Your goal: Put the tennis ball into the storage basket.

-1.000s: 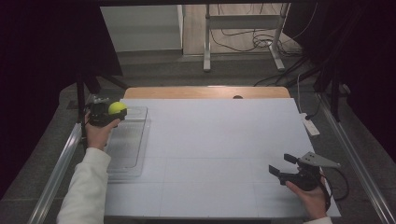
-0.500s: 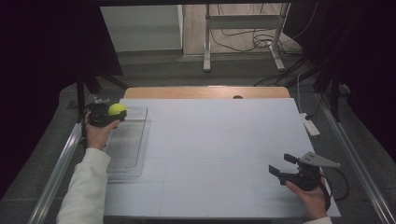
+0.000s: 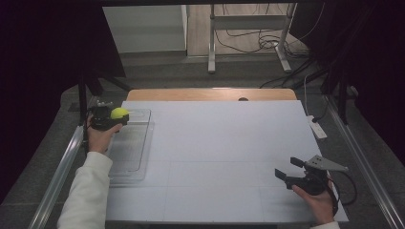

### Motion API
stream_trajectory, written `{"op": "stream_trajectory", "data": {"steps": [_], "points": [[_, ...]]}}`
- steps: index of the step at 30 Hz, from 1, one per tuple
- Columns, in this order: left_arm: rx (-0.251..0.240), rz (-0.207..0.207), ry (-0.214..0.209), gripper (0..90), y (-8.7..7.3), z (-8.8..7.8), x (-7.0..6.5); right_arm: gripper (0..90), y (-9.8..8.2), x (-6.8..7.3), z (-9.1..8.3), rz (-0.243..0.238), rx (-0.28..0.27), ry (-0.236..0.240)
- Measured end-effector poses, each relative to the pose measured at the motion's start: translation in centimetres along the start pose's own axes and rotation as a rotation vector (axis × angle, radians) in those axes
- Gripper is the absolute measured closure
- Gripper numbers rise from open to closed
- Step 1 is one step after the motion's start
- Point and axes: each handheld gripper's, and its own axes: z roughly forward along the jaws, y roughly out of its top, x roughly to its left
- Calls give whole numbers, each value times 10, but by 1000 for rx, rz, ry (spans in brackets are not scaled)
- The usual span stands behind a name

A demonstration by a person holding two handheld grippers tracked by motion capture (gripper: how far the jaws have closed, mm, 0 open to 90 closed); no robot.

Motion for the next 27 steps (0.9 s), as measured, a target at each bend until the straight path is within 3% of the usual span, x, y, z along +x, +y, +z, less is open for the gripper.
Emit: {"op": "stream_trajectory", "data": {"steps": [27], "points": [[80,31,18,269,-5,12,0,139,0,0,0,1,1,1]]}}
